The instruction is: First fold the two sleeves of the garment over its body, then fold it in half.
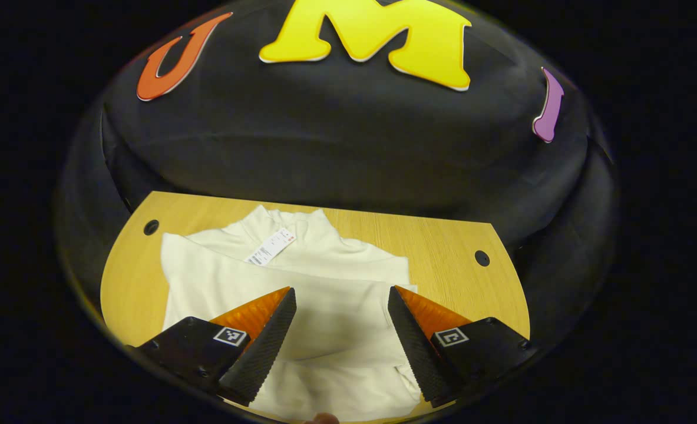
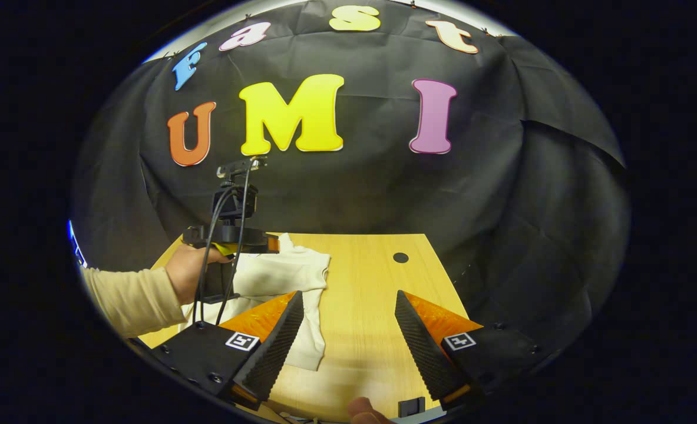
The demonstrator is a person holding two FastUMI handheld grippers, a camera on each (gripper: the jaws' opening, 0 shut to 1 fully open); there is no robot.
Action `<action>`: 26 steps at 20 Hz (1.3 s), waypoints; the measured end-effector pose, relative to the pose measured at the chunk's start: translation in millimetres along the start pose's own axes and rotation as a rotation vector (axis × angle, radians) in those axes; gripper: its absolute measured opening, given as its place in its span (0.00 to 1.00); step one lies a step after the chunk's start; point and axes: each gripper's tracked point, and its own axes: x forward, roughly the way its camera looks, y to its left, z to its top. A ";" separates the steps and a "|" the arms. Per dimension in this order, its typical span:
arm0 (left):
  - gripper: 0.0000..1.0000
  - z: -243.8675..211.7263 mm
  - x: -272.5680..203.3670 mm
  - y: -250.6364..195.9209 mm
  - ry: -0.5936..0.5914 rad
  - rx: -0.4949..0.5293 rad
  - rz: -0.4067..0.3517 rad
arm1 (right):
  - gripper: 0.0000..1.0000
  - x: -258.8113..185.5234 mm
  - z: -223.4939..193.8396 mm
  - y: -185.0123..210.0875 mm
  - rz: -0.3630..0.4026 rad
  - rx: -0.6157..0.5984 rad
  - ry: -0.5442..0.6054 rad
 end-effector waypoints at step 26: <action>0.99 -189.2 -145.2 248.0 0.251 -0.207 0.233 | 0.98 100.6 -136.2 114.6 0.052 -0.081 0.319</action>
